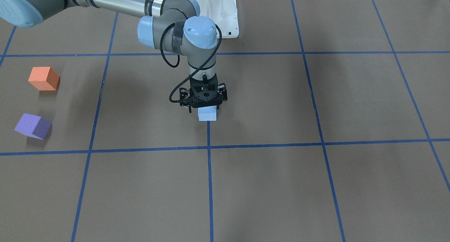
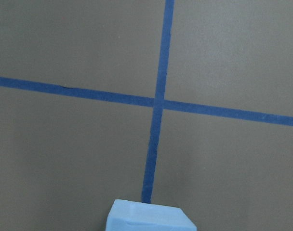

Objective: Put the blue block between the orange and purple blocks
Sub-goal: 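Lower the right gripper onto the light blue cube and close it, then carry the light blue cube with the right gripper toward the purple cube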

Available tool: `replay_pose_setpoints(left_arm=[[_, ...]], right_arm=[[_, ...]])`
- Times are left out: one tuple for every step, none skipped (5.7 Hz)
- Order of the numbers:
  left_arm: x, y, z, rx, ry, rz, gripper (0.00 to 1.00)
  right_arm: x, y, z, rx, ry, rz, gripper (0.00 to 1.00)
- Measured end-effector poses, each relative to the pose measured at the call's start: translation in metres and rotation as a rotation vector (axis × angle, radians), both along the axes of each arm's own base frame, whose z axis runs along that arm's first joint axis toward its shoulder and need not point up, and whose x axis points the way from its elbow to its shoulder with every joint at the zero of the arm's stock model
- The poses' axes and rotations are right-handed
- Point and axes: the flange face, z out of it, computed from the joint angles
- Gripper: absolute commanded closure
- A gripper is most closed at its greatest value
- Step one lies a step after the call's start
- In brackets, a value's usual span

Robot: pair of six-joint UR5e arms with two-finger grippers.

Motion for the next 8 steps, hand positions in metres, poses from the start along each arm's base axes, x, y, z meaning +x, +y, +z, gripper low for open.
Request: replay_pose_setpoints(left_arm=[[0.000,0.000,0.000,0.000,0.000,0.000,0.00],[0.000,0.000,0.000,0.000,0.000,0.000,0.00],[0.000,0.000,0.000,0.000,0.000,0.000,0.00],[0.000,0.000,0.001,-0.001,0.000,0.000,0.00],[0.000,0.000,0.001,-0.002,0.000,0.000,0.00],[0.000,0.000,0.004,-0.010,-0.001,-0.002,0.00],[0.000,0.001,0.014,-0.035,-0.002,-0.007,0.00],[0.000,0.004,0.027,-0.062,0.012,-0.010,0.00]], right_arm=[[-0.007,0.007,0.003,-0.004,-0.001,-0.006,0.19],[-0.012,0.012,0.006,-0.010,0.002,-0.011,0.77],[-0.016,0.013,0.009,-0.010,-0.002,-0.012,0.96],[-0.018,0.012,0.009,-0.004,-0.015,-0.011,0.99],[-0.017,0.011,0.007,-0.001,-0.024,-0.009,0.99],[-0.001,-0.002,0.005,0.003,-0.033,0.006,0.98],[0.037,-0.027,0.012,-0.002,-0.033,0.018,0.98],[0.092,-0.045,0.021,0.002,-0.020,-0.002,0.97]])
